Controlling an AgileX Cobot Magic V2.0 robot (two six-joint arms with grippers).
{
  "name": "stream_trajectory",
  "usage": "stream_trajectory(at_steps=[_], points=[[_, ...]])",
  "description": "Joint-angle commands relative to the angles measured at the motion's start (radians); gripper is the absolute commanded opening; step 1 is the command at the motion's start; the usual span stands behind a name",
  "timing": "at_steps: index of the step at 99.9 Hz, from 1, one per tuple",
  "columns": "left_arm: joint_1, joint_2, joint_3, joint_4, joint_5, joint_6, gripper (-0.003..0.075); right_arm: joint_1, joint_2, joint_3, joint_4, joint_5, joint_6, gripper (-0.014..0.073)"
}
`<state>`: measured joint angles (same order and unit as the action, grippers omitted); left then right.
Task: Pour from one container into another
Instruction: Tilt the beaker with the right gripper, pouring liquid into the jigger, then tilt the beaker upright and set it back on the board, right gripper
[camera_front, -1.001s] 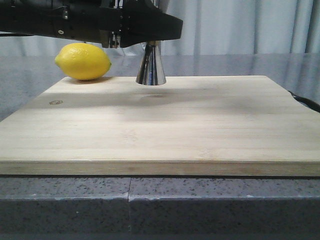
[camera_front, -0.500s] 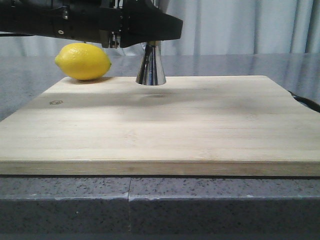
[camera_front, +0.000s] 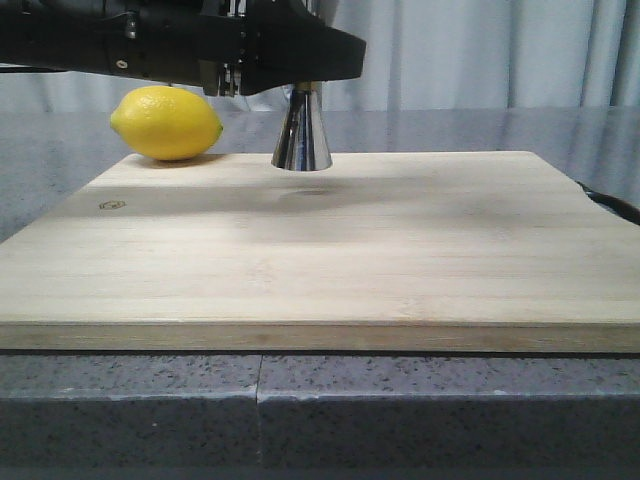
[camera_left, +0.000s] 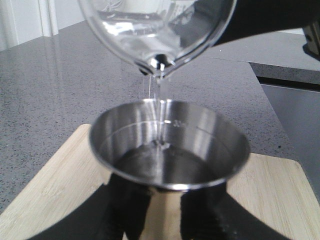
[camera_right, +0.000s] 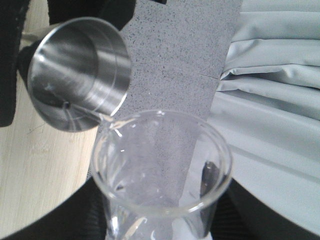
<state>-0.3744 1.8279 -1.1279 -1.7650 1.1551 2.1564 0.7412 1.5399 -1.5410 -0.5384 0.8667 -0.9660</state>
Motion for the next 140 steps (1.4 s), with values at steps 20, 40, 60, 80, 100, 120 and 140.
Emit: stream_trajectory(at_steps=[20,40,60,80,100,120,140], points=[[-0.007,-0.059,-0.031,-0.085,0.101,-0.008,0.0238,0.002,-0.039,-0.035,-0.043,-0.062,-0.037,0.027],[-0.007,-0.059,-0.031,-0.085,0.101,-0.008,0.0238,0.002,-0.039,-0.035,-0.047,-0.107,-0.037,0.027],[-0.007,-0.059,-0.031,-0.085,0.101,-0.008,0.0238,0.002,-0.039,-0.035,-0.054,-0.111,-0.037,0.0269],[-0.007,-0.059,-0.031,-0.085,0.101,-0.008,0.0238,0.002,-0.039,-0.035,-0.066,-0.111,-0.037,0.027],[-0.007,-0.059,-0.031,-0.085,0.101,-0.008,0.0238,0.002,-0.039,-0.035,-0.066,-0.111,-0.037,0.0269],[-0.007,-0.059,-0.031,-0.085,0.101,-0.008,0.0238,0.002,-0.039,-0.035,-0.022,-0.097,-0.016,0.0269],[-0.007,-0.059,-0.031,-0.085,0.101,-0.008,0.0238,0.002,-0.039,-0.035,-0.013,-0.085,0.183,0.0269]])
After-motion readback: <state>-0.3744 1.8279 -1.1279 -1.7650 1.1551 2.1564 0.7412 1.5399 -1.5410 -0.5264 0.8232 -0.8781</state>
